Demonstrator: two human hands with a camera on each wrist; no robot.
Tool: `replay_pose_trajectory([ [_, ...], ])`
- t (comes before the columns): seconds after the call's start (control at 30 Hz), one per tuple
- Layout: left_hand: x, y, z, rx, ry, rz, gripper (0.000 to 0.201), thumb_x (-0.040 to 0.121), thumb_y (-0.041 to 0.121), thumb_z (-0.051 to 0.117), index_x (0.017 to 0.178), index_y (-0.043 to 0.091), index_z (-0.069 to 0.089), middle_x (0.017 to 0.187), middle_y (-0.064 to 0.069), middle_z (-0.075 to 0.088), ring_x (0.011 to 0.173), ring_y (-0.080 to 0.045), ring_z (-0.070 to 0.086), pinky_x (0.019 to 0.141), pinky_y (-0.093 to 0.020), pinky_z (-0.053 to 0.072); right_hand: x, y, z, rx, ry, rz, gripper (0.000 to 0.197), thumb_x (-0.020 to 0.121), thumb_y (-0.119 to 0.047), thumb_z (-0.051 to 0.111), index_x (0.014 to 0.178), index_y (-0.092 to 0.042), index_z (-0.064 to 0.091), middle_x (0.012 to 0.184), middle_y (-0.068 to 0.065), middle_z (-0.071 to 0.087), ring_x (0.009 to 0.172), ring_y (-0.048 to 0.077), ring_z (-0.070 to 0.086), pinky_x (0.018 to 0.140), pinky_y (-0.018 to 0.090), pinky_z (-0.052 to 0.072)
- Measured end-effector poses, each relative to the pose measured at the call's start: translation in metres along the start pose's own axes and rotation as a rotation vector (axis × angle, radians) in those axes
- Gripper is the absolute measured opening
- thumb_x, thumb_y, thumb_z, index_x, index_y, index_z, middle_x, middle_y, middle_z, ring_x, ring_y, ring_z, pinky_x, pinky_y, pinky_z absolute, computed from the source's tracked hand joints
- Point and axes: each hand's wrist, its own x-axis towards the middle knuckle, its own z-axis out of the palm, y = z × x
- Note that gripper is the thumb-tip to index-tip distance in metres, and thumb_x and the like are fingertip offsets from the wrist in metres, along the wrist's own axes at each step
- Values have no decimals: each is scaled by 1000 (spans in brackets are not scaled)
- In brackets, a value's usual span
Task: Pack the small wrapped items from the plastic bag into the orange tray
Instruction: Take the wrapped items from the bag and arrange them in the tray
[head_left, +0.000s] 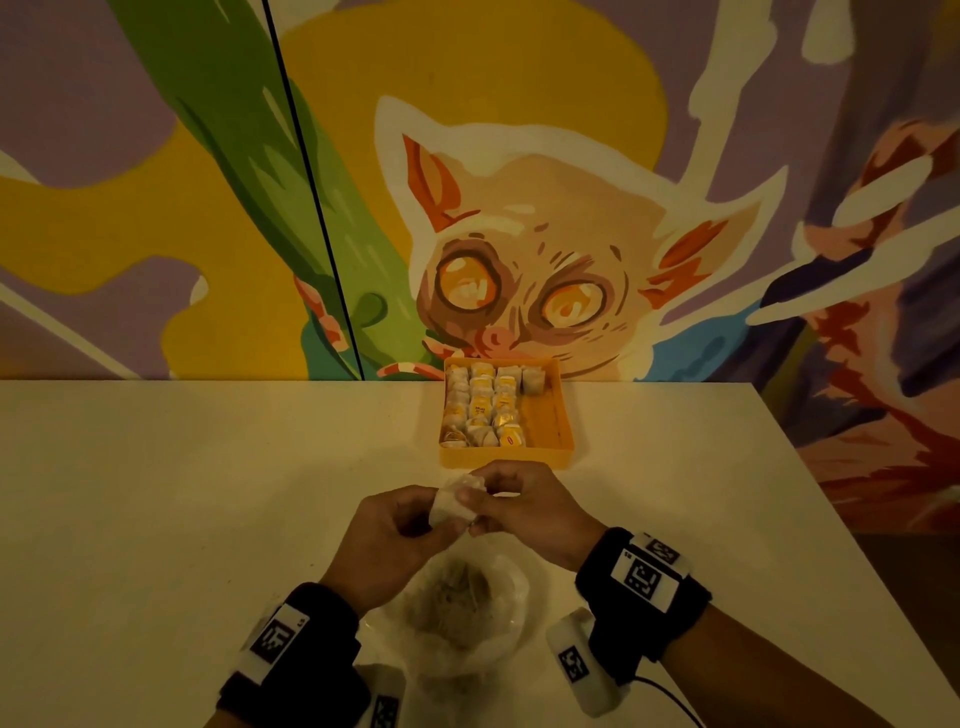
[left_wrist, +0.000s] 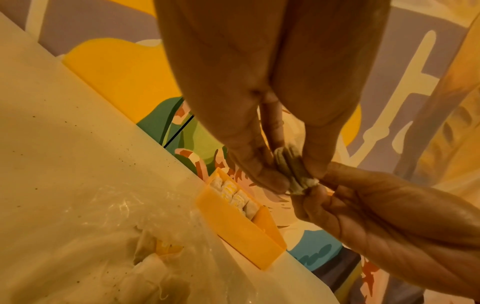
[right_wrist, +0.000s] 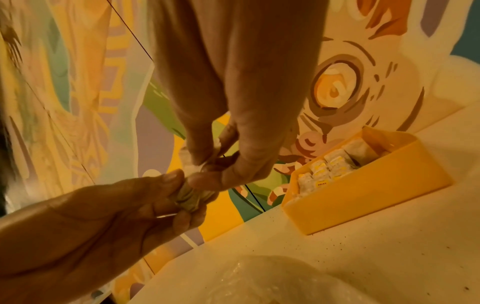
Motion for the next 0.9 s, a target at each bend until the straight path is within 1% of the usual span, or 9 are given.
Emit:
replay_pose_trajectory([
  [0.1, 7, 0, -1, 17, 40, 19, 22, 77, 5, 77, 97, 15, 74, 89, 4, 77, 83, -14, 73, 74, -23, 57, 2, -2, -1, 23, 10, -9, 6, 86, -7, 70, 91, -6, 69, 89, 7, 69, 67, 20, 67, 67, 28, 59],
  [0.23, 21, 3, 3, 46, 53, 44, 25, 76, 5, 79, 95, 20, 75, 88, 5, 77, 85, -13, 73, 79, -26, 58, 11, -5, -7, -42, 28, -41, 16, 82, -8, 74, 97, -4, 68, 103, 19, 67, 77, 21, 68, 69, 31, 60],
  [0.37, 40, 10, 8, 37, 35, 63, 27, 76, 5, 79, 97, 21, 75, 91, 5, 77, 88, -13, 72, 80, -26, 57, 29, -16, -24, -138, 40, -46, 20, 82, -5, 74, 100, 3, 69, 98, 19, 67, 71, 21, 68, 70, 31, 60],
  [0.5, 67, 6, 14, 250, 44, 9, 34, 81, 19, 76, 114, 27, 68, 113, 14, 68, 100, -9, 65, 78, -18, 53, 58, -27, -53, -295, 98, -50, 20, 79, -5, 77, 97, 1, 70, 88, 13, 66, 68, 21, 67, 69, 36, 61],
  [0.57, 82, -3, 12, 461, 72, -27, 42, 84, 24, 73, 124, 25, 62, 126, 9, 61, 113, -13, 58, 88, -23, 48, 75, -34, -71, -445, 158, -40, 18, 80, -10, 77, 95, -3, 70, 80, 7, 67, 61, 18, 68, 65, 31, 60],
  [0.63, 94, -12, 8, 644, 19, -66, 54, 85, 26, 70, 136, 23, 52, 138, 3, 54, 125, -17, 51, 101, -25, 40, 91, -41, -90, -619, 208, -51, 12, 83, -13, 74, 92, -7, 69, 79, 5, 69, 59, 16, 69, 60, 27, 58],
  [0.7, 103, -21, 5, 777, -61, -125, 67, 86, 29, 67, 146, 22, 37, 148, 0, 43, 134, -19, 40, 110, -28, 31, 109, -47, -105, -787, 231, -86, 9, 84, -13, 69, 90, -7, 71, 86, 10, 70, 74, 23, 69, 70, 36, 58],
  [0.8, 111, -33, 5, 884, -152, -211, 79, 89, 34, 61, 153, 22, 16, 158, -1, 24, 145, -21, 23, 118, -31, 24, 138, -48, -120, -1000, 224, -58, 17, 88, -13, 62, 102, -6, 70, 100, 13, 68, 91, 27, 63, 71, 29, 49],
  [0.9, 114, -40, 8, 958, -217, -245, 82, 91, 36, 57, 154, 27, 5, 162, 1, 12, 148, -24, 11, 120, -38, 22, 166, -45, -127, -1049, 219, 26, 15, 88, -7, 60, 100, -8, 69, 102, 17, 66, 81, 27, 60, 60, 25, 43],
])
